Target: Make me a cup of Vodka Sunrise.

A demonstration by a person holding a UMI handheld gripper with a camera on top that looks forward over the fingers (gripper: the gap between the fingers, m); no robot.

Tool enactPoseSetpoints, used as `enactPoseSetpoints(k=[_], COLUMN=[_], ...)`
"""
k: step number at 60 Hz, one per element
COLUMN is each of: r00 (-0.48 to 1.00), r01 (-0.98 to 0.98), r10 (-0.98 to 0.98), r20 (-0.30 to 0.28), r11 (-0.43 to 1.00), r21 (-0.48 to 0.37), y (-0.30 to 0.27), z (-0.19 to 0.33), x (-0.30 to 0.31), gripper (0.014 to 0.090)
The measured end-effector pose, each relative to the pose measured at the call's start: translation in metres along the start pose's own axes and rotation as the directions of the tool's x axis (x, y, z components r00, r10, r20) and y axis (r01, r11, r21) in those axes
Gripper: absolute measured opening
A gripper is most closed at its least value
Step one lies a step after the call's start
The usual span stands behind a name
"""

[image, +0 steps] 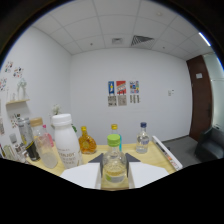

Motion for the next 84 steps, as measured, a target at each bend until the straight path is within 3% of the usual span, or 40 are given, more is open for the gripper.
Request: enactPoseSetpoints(k=[7, 13, 22, 27, 35, 46, 55, 62, 69, 84], r00=[0.999, 0.999, 0.999, 0.996, 0.986, 0.995, 0.96, 0.814, 0.617, 0.048], r01=[0.04, 0.043, -0.05, -0.085, -0.167, -0.093, 0.235, 0.537, 0.749, 0.97], r10=[-0.041, -0.043, 0.05, 0.083, 0.156, 0.078, -0.267, -0.577, -0.787, -0.995], r20=[0.003, -0.004, 0.009, -0.026, -0.064, -0.069, -0.08, -0.062, -0.004, 0.086], r11=[0.996, 0.994, 0.999, 0.99, 0.961, 0.962, 0.93, 0.789, 0.589, 0.025], r21=[0.081, 0.097, 0.004, -0.114, -0.219, -0.256, -0.284, -0.298, -0.304, -0.244], y=[-0.021, -0.006, 0.082, 0.157, 0.233, 0.26, 0.25, 0.232, 0.224, 0.216], z=[-0.036, -0.06, -0.07, -0.065, -0.058, -0.05, -0.047, -0.046, -0.044, -0.035], x=[-0.003, -0.004, -0.002, 0.003, 0.003, 0.006, 0.024, 0.033, 0.03, 0.011], gripper=[0.0356, 0.0354, 0.0352, 0.0353, 0.0355, 0.0353, 0.0353, 0.0354, 0.0353, 0.0355])
